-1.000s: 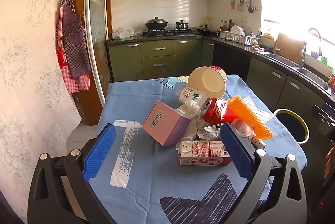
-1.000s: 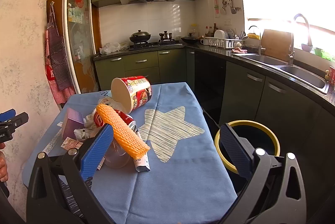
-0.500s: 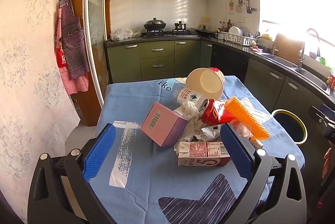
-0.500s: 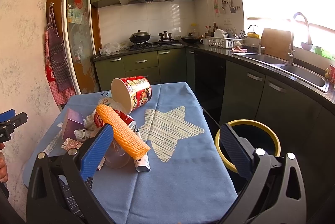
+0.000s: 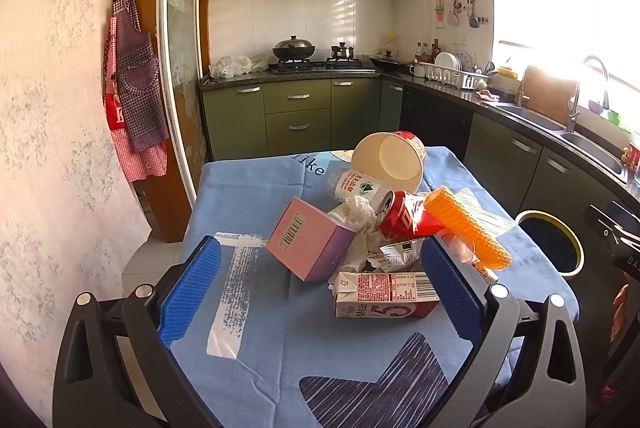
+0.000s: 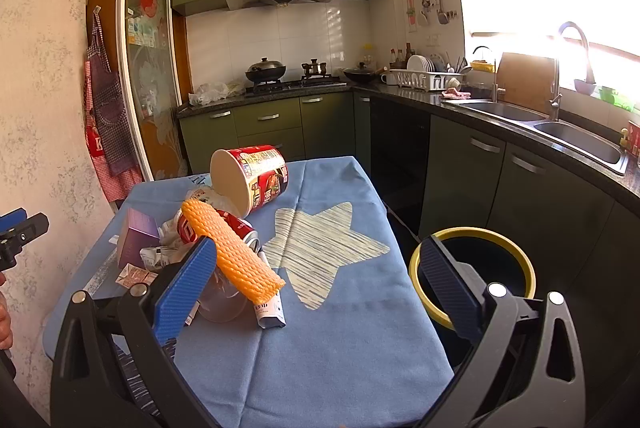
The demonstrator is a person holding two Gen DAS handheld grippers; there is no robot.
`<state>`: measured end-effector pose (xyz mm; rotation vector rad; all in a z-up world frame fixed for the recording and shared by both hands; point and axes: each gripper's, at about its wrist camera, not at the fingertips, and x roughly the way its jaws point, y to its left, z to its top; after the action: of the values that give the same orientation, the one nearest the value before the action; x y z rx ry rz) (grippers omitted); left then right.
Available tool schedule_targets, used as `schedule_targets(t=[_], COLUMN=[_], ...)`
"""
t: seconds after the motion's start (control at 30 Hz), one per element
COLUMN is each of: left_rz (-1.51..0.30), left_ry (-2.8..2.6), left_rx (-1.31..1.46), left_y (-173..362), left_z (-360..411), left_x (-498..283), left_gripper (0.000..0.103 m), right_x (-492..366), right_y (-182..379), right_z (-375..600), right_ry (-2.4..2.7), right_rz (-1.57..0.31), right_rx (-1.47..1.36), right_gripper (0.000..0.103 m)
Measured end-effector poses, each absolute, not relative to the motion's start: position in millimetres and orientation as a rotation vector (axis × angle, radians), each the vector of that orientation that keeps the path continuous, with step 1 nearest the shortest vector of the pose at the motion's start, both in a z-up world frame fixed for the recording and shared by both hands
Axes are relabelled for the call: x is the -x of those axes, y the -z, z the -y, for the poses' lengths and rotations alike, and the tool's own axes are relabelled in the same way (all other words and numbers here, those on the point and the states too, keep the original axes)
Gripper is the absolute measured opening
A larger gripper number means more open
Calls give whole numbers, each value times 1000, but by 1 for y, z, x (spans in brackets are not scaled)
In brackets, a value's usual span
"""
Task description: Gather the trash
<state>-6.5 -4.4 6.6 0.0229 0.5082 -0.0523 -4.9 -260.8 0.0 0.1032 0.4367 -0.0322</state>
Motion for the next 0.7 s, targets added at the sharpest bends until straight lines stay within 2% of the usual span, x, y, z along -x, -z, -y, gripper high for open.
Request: schedule_targets(t=[0.7], left_rz=[-504], left_ry=[57], left_rx=[-25], left_y=[-8], left_z=[6], left_x=[8], left_gripper=[98], right_x=[5], right_y=[2], right_z=[263], right_ry=[35], right_rz=[-434], right_rx=[-112], right_gripper=[97])
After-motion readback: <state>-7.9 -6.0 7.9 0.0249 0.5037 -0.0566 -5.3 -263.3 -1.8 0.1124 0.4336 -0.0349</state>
